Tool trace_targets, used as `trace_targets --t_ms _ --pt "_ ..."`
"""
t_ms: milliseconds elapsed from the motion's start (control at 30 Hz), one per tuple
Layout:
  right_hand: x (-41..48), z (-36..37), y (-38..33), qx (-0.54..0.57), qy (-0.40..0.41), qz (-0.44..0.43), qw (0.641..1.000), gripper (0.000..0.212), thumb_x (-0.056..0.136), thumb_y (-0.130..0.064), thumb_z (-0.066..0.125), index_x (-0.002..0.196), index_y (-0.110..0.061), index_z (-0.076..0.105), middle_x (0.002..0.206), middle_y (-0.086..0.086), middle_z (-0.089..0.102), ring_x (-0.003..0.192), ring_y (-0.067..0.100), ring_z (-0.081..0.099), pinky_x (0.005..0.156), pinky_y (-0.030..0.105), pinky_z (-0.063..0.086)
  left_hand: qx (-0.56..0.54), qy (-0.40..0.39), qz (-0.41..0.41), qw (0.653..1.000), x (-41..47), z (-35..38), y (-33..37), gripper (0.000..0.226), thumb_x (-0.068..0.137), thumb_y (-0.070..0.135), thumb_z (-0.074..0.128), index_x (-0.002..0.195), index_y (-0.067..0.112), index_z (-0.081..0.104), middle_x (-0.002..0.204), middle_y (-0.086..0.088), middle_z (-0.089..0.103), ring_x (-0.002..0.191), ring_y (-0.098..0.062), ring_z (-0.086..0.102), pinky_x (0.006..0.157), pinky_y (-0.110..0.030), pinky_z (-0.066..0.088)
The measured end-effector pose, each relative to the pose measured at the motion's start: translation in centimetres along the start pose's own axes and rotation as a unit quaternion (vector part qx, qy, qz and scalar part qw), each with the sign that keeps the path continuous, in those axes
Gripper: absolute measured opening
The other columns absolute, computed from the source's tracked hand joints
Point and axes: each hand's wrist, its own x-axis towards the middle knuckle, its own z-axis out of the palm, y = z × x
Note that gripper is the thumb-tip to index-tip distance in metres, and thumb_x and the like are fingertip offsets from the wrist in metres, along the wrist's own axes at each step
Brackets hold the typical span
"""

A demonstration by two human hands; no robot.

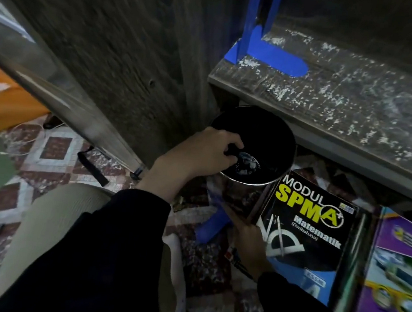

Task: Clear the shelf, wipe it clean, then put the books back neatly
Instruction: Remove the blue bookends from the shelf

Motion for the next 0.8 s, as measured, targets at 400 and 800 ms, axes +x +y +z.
trace_targets --t_ms 400,800 --pt "0.8 -0.1 -0.2 0.009 -0.038 0.066 0.997 0.066 0.089 -0.005 0.048 0.146 -0.034 0.033 0.115 0.018 0.065 0.096 0.039 0.063 0.075 0.041 0.046 0.008 -0.033 -0.008 0.999 1.1 0.8 1.3 0.038 0.093 0.028 0.059 0.130 0.027 0.054 0.124 -0.009 0.056 0.108 -0.019 0.055 0.082 -0.019 0.038" --pt "2.3 -18.3 -3.1 -0.001 0.363 0.020 0.931 0.039 0.080 -0.010 0.050 0.115 -0.015 0.068 0.101 0.009 0.064 0.098 0.024 0.049 0.078 0.024 0.036 -0.012 0.087 0.052 0.995 0.9 1.2 3.5 0.036 0.091 0.022 0.062 0.126 0.022 0.059 0.123 -0.007 0.056 0.118 -0.022 0.049 0.098 -0.023 0.034"
